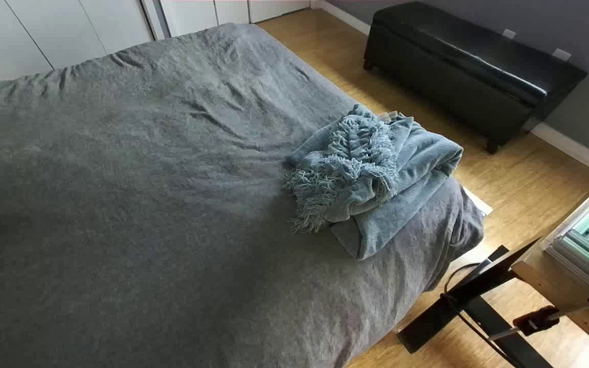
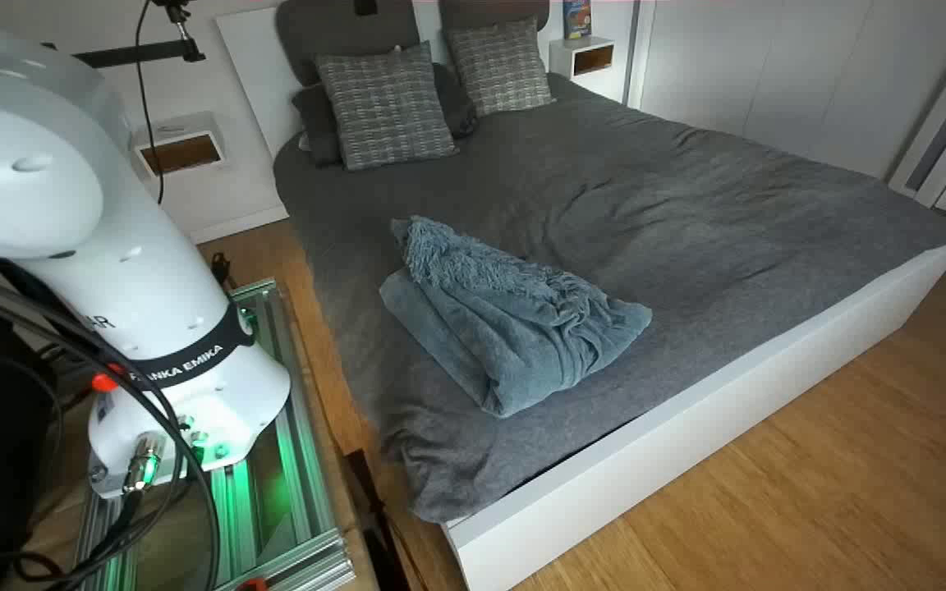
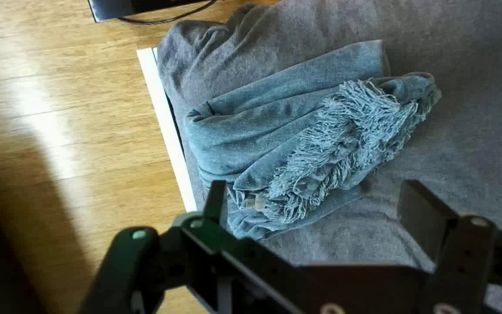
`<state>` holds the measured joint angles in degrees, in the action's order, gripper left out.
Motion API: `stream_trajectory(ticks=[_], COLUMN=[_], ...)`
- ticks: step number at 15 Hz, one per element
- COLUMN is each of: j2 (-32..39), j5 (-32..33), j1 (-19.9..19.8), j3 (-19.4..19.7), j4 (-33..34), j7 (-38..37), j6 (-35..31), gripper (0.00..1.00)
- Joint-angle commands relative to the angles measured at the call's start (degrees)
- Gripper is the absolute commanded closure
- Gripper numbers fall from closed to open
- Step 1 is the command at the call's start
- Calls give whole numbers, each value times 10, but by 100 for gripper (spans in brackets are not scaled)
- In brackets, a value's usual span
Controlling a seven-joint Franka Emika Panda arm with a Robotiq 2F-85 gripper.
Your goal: Fold the throw blanket in half
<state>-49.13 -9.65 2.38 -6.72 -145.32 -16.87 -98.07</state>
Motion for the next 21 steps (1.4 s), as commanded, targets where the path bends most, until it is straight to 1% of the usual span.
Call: stream_trajectory(ticks=[1,10,11,14,15,18,20,21], j2=[0,0,9,64,87,163,212,239], j5=[-4,-4,1,1,5,-5,2,-2], j1=[-8,-8,-12,-16,-20,-8,-10,-7], j3=[-5,-5,-5,9,10,19,14,19], j4=[2,2,4,-2,-11,-23,-33,-36], j7=[5,5,5,37,45,76,76,84], j6=[2,2,-7,-62,-99,-164,-217,-237], gripper=[0,0,0,0,0,0,0,0])
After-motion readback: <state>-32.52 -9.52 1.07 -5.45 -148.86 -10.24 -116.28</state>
